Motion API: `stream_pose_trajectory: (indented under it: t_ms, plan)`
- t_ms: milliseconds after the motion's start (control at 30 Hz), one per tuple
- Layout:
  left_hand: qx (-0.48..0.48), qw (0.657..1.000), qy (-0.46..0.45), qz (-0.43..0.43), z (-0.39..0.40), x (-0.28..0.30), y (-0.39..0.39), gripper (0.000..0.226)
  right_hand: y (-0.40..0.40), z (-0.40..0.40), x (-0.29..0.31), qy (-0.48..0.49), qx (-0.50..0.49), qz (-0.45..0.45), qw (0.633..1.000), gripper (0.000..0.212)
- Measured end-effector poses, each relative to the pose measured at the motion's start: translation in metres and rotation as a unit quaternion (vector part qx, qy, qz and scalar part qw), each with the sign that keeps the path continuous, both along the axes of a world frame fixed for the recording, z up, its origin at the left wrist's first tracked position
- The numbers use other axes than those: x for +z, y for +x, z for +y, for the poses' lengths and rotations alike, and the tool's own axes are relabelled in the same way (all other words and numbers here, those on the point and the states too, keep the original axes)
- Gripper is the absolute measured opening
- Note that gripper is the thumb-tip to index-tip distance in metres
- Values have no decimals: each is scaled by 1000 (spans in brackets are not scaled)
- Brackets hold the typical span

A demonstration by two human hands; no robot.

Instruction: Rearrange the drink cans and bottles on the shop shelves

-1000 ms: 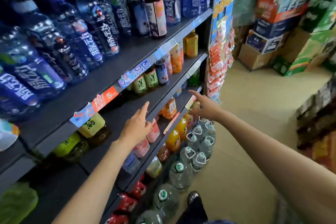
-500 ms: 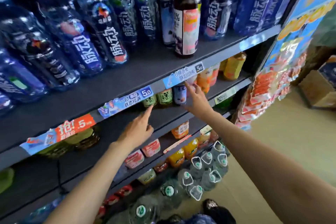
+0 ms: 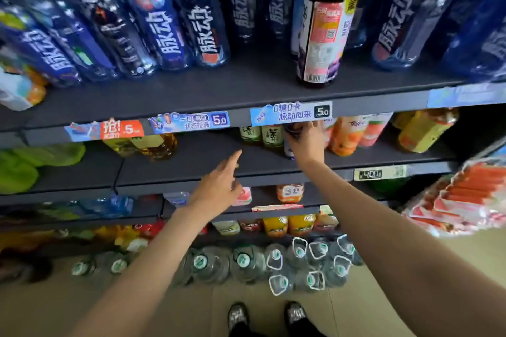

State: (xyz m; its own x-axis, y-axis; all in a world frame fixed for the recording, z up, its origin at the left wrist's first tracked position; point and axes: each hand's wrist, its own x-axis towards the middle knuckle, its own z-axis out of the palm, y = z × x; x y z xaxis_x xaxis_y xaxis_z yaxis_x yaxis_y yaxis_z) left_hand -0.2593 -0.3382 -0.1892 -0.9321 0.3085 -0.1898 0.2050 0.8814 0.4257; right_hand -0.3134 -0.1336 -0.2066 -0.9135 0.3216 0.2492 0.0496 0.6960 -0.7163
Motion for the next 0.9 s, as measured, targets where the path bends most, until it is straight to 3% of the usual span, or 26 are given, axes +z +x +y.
stream_pose_trajectory:
  t_ms: [133, 300, 500, 700, 900]
  plan:
    - [21, 1000, 8, -17, 8, -10, 8, 73, 24, 13, -6, -31, 73, 6, 997, 47]
    - [-17, 998, 12, -59, 31, -19, 17, 84, 56, 41, -12, -124, 118, -57, 984, 51]
    - [-71, 991, 51, -101, 65, -10, 19, 96, 76, 54, 15, -108, 166, -56, 979, 55]
    - [-56, 988, 116, -79, 70, 9, 25, 75, 82, 42, 55, -121, 226, -20, 966, 59]
    - [16, 988, 145, -44, 23, 26, 33, 73, 73, -6, 70, -139, 272, -23, 952, 53]
